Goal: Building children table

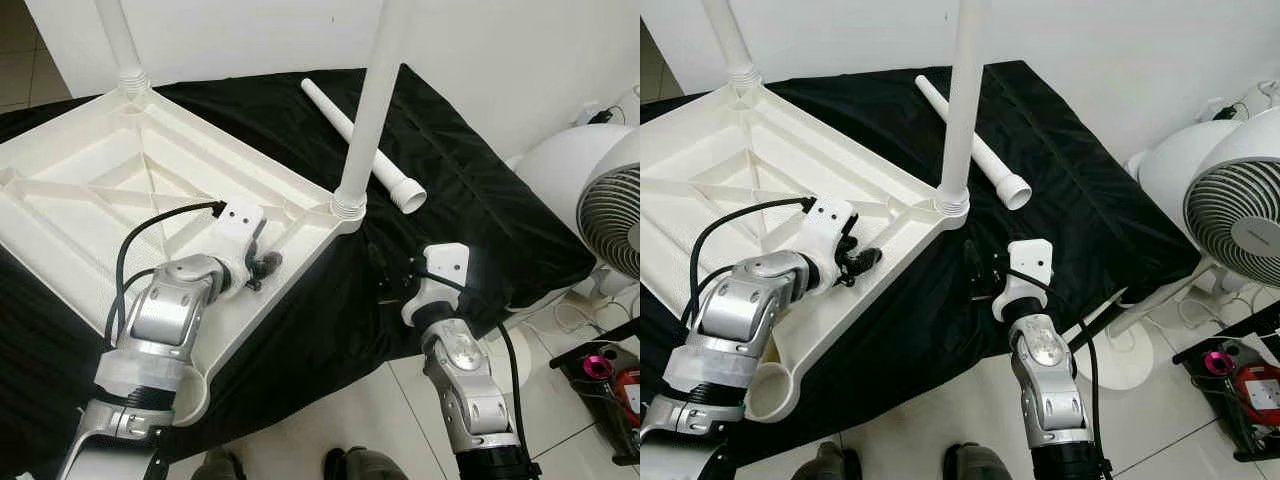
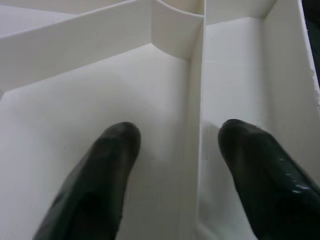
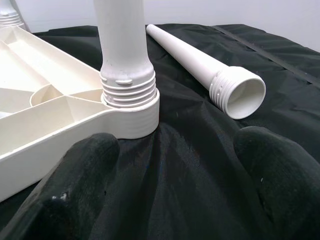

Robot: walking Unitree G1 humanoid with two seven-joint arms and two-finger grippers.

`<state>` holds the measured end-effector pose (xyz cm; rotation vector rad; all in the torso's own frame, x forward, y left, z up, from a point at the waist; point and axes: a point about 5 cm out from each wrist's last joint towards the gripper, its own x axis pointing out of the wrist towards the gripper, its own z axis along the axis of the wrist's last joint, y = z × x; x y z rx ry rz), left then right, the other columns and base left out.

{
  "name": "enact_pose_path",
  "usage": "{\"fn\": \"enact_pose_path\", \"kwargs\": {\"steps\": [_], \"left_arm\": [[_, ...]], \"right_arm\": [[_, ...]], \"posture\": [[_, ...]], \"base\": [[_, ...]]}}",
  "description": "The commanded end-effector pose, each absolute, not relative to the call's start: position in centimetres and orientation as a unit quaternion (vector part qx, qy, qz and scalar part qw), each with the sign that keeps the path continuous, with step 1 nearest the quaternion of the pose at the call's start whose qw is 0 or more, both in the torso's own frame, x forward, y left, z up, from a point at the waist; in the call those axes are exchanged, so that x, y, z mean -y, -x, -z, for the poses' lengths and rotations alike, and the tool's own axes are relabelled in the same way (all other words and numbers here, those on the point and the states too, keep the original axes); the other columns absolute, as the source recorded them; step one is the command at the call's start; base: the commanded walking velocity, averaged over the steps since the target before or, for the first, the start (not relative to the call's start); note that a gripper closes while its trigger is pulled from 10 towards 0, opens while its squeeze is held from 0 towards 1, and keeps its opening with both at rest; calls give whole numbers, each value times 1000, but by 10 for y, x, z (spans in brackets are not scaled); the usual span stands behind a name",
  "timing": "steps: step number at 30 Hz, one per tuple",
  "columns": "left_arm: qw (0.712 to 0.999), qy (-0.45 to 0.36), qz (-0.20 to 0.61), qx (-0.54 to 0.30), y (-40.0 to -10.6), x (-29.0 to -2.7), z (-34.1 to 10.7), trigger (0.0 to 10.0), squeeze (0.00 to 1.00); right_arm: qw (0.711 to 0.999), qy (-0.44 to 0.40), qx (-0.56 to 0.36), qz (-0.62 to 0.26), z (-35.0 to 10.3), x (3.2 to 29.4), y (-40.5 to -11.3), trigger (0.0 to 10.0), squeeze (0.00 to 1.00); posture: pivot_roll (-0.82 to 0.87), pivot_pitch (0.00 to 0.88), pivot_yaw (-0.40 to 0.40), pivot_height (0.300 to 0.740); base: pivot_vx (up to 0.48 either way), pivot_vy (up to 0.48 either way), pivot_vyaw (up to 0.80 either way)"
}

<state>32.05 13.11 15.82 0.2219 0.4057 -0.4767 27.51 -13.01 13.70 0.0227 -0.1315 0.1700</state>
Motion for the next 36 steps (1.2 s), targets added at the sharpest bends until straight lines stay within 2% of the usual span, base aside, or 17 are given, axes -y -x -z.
{"fn": "enact_pose_path", "kwargs": {"steps": [1, 3, 4, 14, 21, 22, 24, 25, 36], "left_arm": [[953, -133, 131, -238, -323, -157, -144, 10000, 400], [953, -133, 131, -238, -323, -157, -144, 10000, 400], [954, -132, 132, -236, -323, -157, -146, 10000, 0], [952, -161, 116, -234, -324, -160, -157, 10000, 0], [946, -165, 77, -266, -323, -169, -153, 9765, 0], [945, -176, 78, -265, -324, -169, -154, 5451, 0], [943, -189, 79, -263, -324, -170, -155, 5451, 0], [944, -187, 78, -261, -324, -169, -156, 0, 0], [951, -180, 49, -244, -327, -170, -166, 0, 0]], "right_arm": [[995, -14, 62, -80, -136, 132, -273, 10000, 0], [995, -14, 62, -80, -136, 132, -273, 10000, 0], [995, -14, 62, -80, -136, 132, -273, 10000, 0], [995, -16, 62, -78, -136, 130, -273, 10000, 0], [995, -17, 62, -77, -136, 129, -273, 10000, 0], [995, -18, 62, -76, -136, 129, -273, 10000, 0], [995, -18, 62, -76, -136, 129, -273, 10000, 0], [995, -18, 62, -75, -136, 129, -274, 10000, 0], [995, -20, 64, -71, -136, 129, -275, 10000, 0]], "posture": [[-74, 116, -34, 740], [-74, 116, -34, 740], [-73, 117, -32, 740], [-69, 119, -27, 740], [-68, 120, -23, 740], [-68, 119, -22, 740], [-68, 119, -22, 740], [-68, 120, -20, 740], [-69, 118, -15, 740]], "base": [[0, 0, 0], [0, 0, 0], [0, 0, 0], [0, 0, 0], [0, 0, 0], [0, 0, 0], [0, 0, 0], [0, 0, 0], [0, 0, 0]]}}
